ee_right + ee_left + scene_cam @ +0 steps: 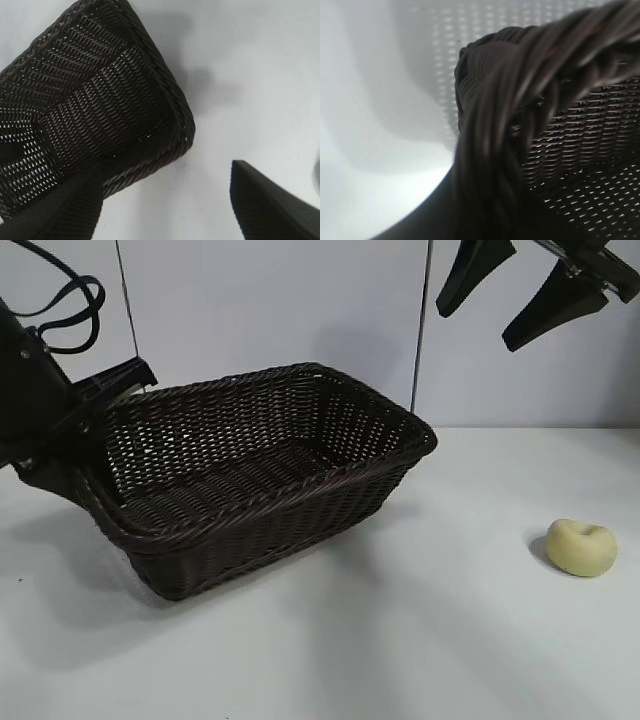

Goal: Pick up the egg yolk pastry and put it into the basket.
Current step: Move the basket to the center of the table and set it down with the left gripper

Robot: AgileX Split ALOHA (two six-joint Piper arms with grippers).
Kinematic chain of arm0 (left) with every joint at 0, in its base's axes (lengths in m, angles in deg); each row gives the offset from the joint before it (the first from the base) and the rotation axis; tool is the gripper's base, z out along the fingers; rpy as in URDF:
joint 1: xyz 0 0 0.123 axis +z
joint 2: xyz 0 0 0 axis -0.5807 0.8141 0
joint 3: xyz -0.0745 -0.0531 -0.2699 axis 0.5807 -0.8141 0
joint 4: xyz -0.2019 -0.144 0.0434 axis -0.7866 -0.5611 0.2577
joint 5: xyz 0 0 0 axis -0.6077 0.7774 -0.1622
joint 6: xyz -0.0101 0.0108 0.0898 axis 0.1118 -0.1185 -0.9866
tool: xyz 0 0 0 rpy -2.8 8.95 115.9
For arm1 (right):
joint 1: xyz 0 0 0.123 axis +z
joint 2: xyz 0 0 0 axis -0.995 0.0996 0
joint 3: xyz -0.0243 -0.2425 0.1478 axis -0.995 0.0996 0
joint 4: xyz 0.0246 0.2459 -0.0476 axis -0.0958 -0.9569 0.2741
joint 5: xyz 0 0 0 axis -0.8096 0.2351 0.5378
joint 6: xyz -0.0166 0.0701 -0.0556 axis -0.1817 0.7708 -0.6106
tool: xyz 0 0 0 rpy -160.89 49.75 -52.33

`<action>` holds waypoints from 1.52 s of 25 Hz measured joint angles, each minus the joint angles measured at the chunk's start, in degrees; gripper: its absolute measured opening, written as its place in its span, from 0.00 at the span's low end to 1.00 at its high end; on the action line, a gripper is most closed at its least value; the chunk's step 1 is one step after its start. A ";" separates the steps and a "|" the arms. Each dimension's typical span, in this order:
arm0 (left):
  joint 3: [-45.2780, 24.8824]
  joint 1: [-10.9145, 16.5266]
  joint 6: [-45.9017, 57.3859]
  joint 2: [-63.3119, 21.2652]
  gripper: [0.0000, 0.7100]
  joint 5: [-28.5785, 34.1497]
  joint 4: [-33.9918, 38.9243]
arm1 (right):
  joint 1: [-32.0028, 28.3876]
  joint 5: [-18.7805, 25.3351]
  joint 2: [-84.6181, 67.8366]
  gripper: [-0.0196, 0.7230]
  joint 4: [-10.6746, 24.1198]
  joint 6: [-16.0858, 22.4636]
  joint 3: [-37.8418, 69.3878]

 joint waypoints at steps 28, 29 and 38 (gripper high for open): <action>25.95 -0.07 -26.68 20.23 0.14 18.39 -2.14 | 0.00 0.40 0.00 0.72 0.00 0.00 0.00; 25.95 -0.07 -27.37 20.63 0.14 18.13 -1.95 | 0.00 0.40 0.00 0.72 0.00 0.00 0.00; 26.04 -0.07 -28.01 22.26 0.14 16.74 -2.04 | 0.00 0.40 0.00 0.72 0.00 0.00 0.00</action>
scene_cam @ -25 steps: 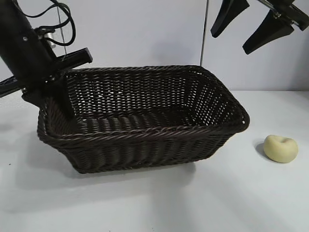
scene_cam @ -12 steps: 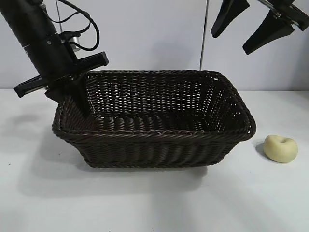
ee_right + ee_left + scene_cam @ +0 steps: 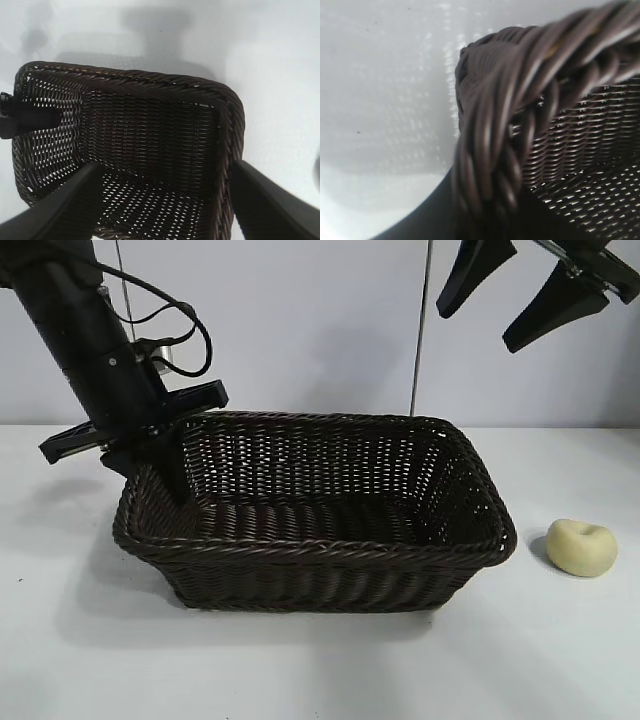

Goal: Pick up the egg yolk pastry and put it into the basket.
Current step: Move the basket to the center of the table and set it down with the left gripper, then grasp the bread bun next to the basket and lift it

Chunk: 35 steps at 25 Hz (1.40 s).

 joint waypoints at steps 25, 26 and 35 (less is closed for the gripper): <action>0.18 0.00 0.06 -10.68 0.73 4.56 5.65 | 0.00 0.00 0.00 0.72 0.10 0.00 0.00; 0.18 0.00 0.13 -11.99 0.73 4.75 5.77 | 0.00 0.00 0.00 0.72 0.10 0.00 0.00; -2.27 0.00 0.64 -20.67 0.74 2.06 -1.04 | 0.00 0.00 0.00 0.72 0.10 0.00 0.00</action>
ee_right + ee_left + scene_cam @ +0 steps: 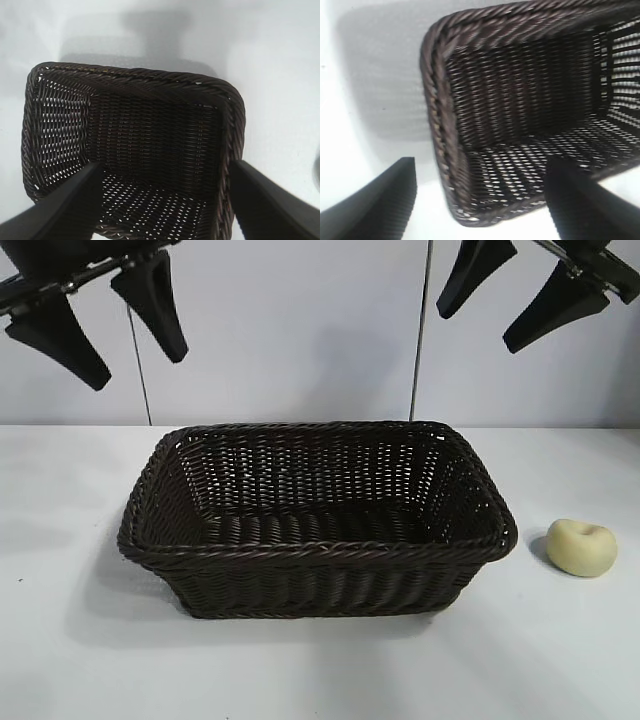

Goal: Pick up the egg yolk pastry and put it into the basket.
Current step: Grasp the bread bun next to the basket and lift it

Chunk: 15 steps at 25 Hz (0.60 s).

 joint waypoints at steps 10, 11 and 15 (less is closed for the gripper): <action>-1.89 0.00 0.00 -0.14 0.74 -5.46 -2.55 | 0.00 0.00 0.00 0.72 0.00 0.00 0.00; -1.89 0.00 0.00 -0.01 0.74 -5.57 -2.62 | 0.00 0.00 0.00 0.72 0.00 0.00 0.00; -1.89 0.00 0.00 1.44 0.74 -5.62 -3.36 | 0.00 0.00 0.00 0.72 0.00 0.00 0.00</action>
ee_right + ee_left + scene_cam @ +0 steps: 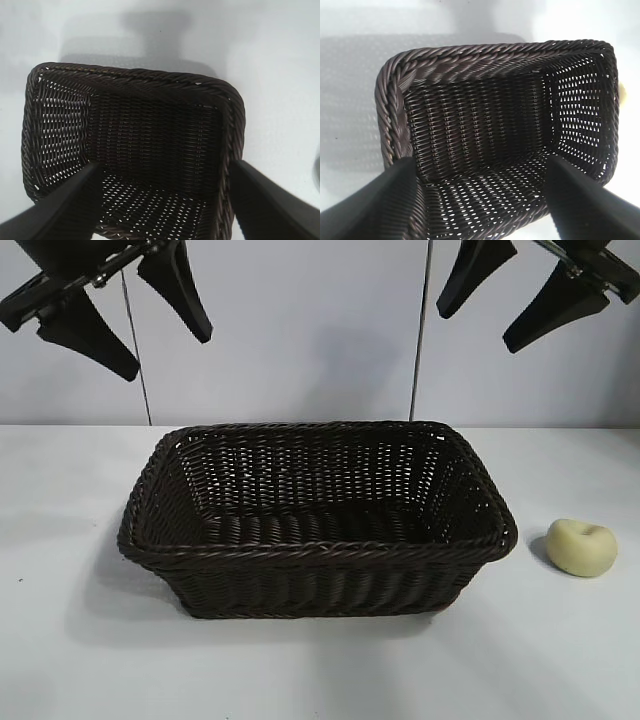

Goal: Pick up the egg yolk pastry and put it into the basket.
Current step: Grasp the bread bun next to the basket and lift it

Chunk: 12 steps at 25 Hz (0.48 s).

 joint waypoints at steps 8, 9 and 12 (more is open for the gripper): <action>0.00 0.00 0.00 0.95 0.74 -0.61 -1.15 | 0.00 0.00 0.00 0.72 -0.01 0.00 0.00; 0.00 0.00 0.00 0.95 0.74 -0.61 -1.15 | 0.00 0.00 0.00 0.72 0.12 0.00 0.00; 0.00 0.00 0.00 0.95 0.74 -0.68 -1.15 | 0.00 0.14 0.00 0.72 0.93 0.00 0.00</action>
